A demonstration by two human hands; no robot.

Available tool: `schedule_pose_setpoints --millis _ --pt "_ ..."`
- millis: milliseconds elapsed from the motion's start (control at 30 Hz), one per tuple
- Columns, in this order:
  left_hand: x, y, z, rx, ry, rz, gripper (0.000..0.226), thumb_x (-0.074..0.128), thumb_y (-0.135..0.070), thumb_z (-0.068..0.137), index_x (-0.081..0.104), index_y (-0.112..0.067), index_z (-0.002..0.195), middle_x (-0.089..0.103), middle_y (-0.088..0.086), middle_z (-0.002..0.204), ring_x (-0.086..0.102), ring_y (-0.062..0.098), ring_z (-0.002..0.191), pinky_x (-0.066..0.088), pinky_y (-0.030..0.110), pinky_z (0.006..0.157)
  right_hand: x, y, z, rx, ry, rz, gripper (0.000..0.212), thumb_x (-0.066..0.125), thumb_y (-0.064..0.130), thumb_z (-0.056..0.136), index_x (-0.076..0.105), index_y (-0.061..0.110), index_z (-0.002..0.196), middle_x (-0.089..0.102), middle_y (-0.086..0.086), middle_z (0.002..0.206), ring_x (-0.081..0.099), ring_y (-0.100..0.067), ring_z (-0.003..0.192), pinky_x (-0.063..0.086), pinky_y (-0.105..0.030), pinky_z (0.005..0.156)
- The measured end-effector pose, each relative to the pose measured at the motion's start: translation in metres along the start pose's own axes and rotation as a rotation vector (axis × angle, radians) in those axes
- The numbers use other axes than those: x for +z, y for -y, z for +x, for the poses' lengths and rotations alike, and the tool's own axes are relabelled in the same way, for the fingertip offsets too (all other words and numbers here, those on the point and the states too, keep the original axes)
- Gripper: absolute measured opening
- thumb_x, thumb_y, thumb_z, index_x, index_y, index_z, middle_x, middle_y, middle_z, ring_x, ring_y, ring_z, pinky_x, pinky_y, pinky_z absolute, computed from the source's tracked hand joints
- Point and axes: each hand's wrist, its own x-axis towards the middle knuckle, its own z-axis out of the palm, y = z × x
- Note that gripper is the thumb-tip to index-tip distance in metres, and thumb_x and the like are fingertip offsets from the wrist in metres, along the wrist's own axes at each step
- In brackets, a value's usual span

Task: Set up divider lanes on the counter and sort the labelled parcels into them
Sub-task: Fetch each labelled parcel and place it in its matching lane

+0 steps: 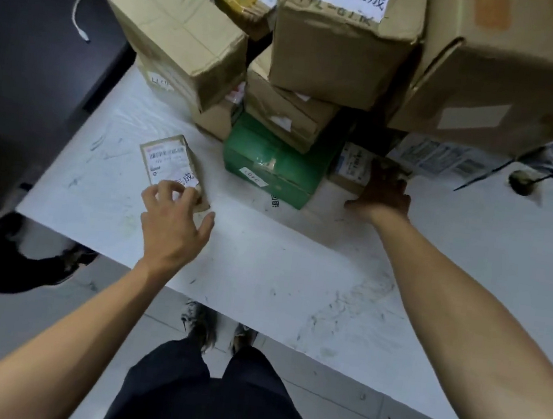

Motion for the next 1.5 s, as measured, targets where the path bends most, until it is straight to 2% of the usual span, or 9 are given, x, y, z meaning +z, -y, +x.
schedule_pose_setpoints --millis 300,500,633,733,833,933,1233,1367,1500 --pt "0.002 -0.012 -0.014 -0.043 -0.005 -0.041 0.038 0.072 -0.033 0.088 0.064 -0.012 0.119 0.046 0.015 0.132 0.033 0.040 0.129 0.054 0.051 0.068 0.009 -0.021 -0.001 -0.112 0.050 0.068 0.118 0.083 0.035 0.081 -0.001 0.025 0.163 -0.015 -0.007 0.170 -0.015 -0.034 0.155 0.014 -0.053 0.125" --pt "0.007 -0.021 -0.025 -0.016 0.008 -0.044 0.036 0.072 -0.033 0.088 0.064 -0.013 0.117 0.045 0.014 0.131 0.032 0.038 0.127 0.056 0.053 0.069 0.028 -0.023 -0.048 -0.106 0.014 -0.114 0.105 0.069 0.043 0.086 0.000 0.023 0.162 0.002 -0.012 0.168 0.009 -0.039 0.153 0.020 -0.052 0.122" --pt "0.010 -0.025 -0.032 0.028 -0.009 -0.064 0.033 0.075 -0.032 0.087 0.067 -0.013 0.113 0.049 0.014 0.128 0.034 0.038 0.125 0.056 0.055 0.069 0.045 -0.016 -0.076 -0.128 -0.055 -0.125 0.082 0.068 0.049 0.080 0.035 0.024 0.150 0.033 -0.016 0.152 0.035 -0.038 0.135 0.029 -0.053 0.110" --pt "0.015 -0.027 -0.036 0.074 -0.014 -0.073 0.029 0.077 -0.029 0.085 0.069 -0.014 0.108 0.052 0.014 0.123 0.037 0.040 0.122 0.056 0.053 0.066 0.038 -0.012 -0.071 -0.097 -0.111 -0.071 0.066 0.070 0.049 0.079 0.049 0.022 0.136 0.032 -0.015 0.145 0.034 -0.039 0.128 0.030 -0.050 0.106" --pt "0.018 -0.031 -0.040 0.079 -0.017 -0.086 0.027 0.076 -0.031 0.086 0.069 -0.015 0.107 0.052 0.011 0.122 0.038 0.038 0.123 0.056 0.050 0.067 0.036 -0.016 -0.047 -0.050 -0.094 0.086 0.078 0.073 0.051 0.083 0.038 0.021 0.145 0.023 -0.016 0.153 0.031 -0.041 0.137 0.032 -0.049 0.114" --pt "0.019 -0.034 -0.048 0.093 -0.041 -0.098 0.029 0.075 -0.038 0.088 0.071 -0.018 0.109 0.053 0.010 0.119 0.039 0.034 0.122 0.055 0.044 0.067 0.045 -0.021 -0.033 -0.030 -0.124 0.304 0.074 0.077 0.048 0.082 0.041 0.018 0.139 0.038 -0.015 0.139 0.047 -0.038 0.127 0.044 -0.046 0.107" --pt "0.017 -0.033 -0.063 0.191 -0.049 -0.253 0.025 0.084 -0.038 0.080 0.077 -0.022 0.097 0.052 0.005 0.114 0.049 0.022 0.113 0.057 0.040 0.068 0.078 -0.034 -0.095 0.020 -0.158 0.376 0.106 0.090 0.051 0.058 0.030 0.020 0.140 0.041 -0.014 0.130 0.053 -0.035 0.115 0.053 -0.043 0.092" --pt "0.015 -0.047 -0.060 -0.090 0.089 -0.329 0.095 0.088 -0.051 0.069 0.043 -0.022 0.147 0.030 0.007 0.144 0.034 0.025 0.136 0.050 0.042 0.096 0.112 -0.045 -0.122 0.116 -0.040 0.596 0.143 0.097 0.051 0.050 0.004 0.031 0.157 0.031 -0.015 0.145 0.040 -0.036 0.132 0.042 -0.044 0.106" --pt "0.019 -0.067 -0.052 -0.278 0.220 -0.348 0.127 0.089 -0.054 0.067 0.011 -0.018 0.159 0.030 0.014 0.149 0.034 0.037 0.137 0.043 0.055 0.103 0.132 -0.039 -0.133 0.184 -0.025 0.642 0.114 0.090 0.054 0.057 0.031 0.023 0.149 0.034 -0.010 0.135 0.036 -0.030 0.126 0.040 -0.036 0.106"
